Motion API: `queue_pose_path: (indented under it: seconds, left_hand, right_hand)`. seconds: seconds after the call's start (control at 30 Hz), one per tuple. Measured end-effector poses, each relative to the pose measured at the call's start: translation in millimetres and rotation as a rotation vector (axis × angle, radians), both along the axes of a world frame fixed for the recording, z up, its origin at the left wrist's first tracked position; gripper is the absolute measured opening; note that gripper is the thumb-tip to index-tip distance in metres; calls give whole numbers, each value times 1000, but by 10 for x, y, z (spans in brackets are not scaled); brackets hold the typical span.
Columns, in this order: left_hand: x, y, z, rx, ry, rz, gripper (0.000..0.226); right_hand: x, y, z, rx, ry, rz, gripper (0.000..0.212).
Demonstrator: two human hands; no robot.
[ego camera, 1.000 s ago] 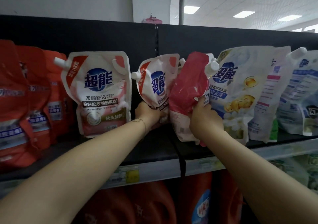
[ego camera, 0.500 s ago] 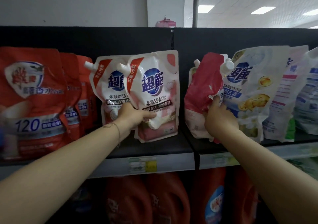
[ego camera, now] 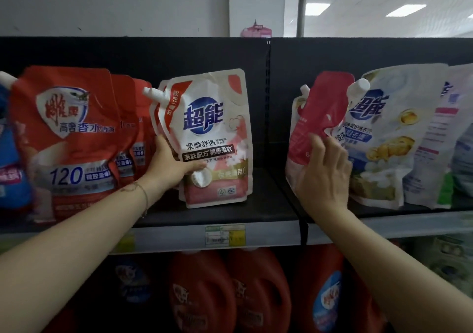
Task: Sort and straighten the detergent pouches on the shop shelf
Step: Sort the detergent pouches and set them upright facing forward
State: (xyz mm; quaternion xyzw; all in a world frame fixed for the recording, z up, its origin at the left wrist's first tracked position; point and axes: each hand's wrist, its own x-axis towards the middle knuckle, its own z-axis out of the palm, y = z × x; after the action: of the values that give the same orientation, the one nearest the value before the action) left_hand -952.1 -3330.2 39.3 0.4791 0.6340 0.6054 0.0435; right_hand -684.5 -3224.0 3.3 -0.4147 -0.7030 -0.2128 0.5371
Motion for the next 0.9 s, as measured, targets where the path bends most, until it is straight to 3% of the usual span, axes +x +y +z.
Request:
queue_pose_path:
  seconds: [0.1,0.23,0.3,0.37,0.5,0.6,0.67,0.73,0.83,0.9]
  left_hand:
    - [45,-44,-58,102,179,144,101]
    - [175,-201,-101,246,529,347,93]
    - [187,-229,-120,196,644,305,92]
    - [192,-223,-141,140,645,196,97]
    - [169,-164,-185,108,512,53,97]
    - [126,-78,-249,215,400,64,90]
    - [101,-31,-233,285,150,77,67]
    - [54,34,-211,231,-137,20,37]
    - [18,160,-214,164,-507,-212,40]
    - [89,184,-163,196,-658,-222,34]
  right_hand:
    - [-120,-81,-14,100,-163,113,54]
    - [-396,-251,84,5,-448,357,37]
    - [-561,-318,132,-49,-515,414,50]
    - [-702,-354,192,-178,-512,429,75]
    - [-874,-326,293,-395,-403,508,104]
    - [-931,-241,306,-474,-295,567,116]
    - [-912,-179,318,-579,-194,695,124]
    - [-887,-119,311,-686,-145,829,127]
    - [-905,-70,278,-738,-140,875,124]
    - [-944,-70,276,-735,-150,880,122]
